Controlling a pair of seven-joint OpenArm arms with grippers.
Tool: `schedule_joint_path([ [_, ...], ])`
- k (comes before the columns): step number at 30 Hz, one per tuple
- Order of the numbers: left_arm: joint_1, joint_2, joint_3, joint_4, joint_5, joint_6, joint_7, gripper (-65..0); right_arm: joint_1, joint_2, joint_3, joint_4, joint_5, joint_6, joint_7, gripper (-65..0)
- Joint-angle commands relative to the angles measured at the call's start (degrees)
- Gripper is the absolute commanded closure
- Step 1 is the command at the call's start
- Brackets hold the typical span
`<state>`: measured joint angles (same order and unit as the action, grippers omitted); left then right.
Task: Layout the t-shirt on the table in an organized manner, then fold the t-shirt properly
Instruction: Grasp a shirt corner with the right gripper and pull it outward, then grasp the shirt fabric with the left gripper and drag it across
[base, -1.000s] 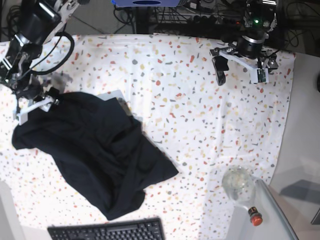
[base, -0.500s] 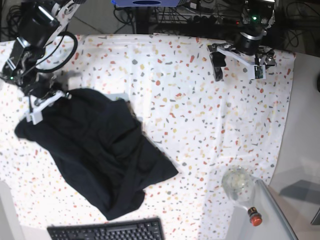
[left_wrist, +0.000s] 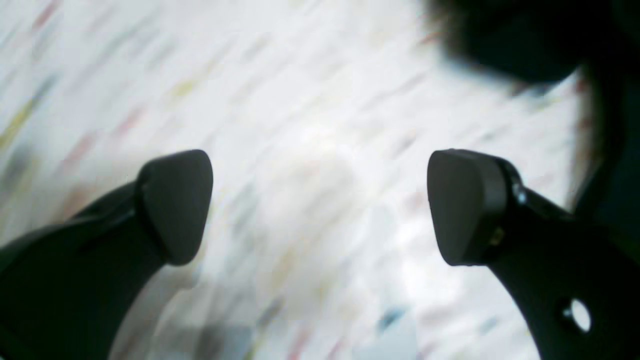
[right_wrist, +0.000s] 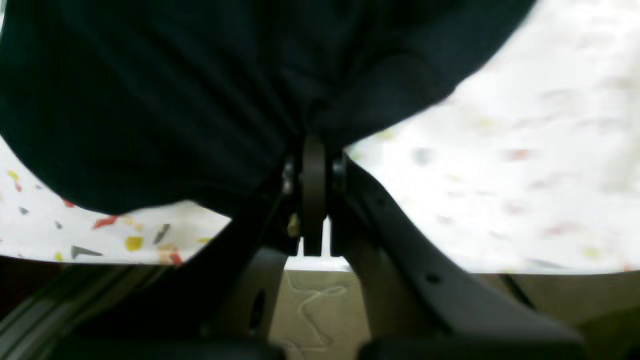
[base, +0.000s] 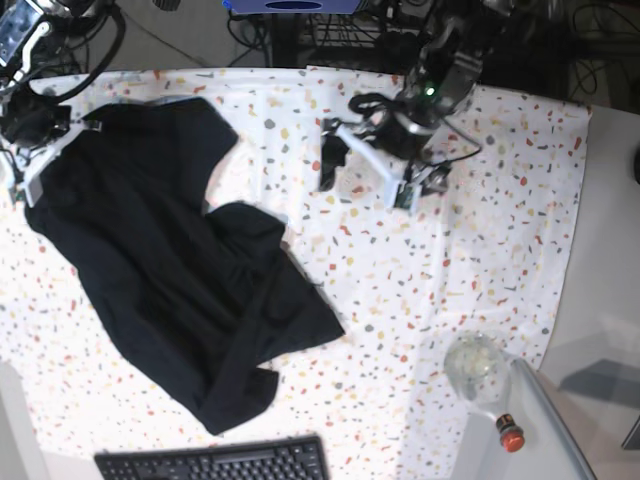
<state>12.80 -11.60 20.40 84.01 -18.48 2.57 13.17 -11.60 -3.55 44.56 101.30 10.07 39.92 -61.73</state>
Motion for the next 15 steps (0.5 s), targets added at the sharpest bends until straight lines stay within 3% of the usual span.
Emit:
schedule_joint_path([
  [1, -2.6, 1.1, 1.4, -0.3, -0.2, -0.2, -1.3, -65.0, -0.5, 0.6, 0.1, 2.2, 0.2, 0.1, 0.3, 0.0],
  [6, -10.6, 7.2, 6.5, -7.0, -0.2, -0.1, -1.3, -65.0, -1.7, 2.7, 0.1, 4.9, 0.0, 0.1, 0.3, 0.0],
  [15, -18.6, 16.0, 6.9, -19.2, -0.2, -0.1, -1.8, -65.0, -1.8, 2.9, 0.1, 4.9, -0.1, 0.1, 0.3, 0.0],
])
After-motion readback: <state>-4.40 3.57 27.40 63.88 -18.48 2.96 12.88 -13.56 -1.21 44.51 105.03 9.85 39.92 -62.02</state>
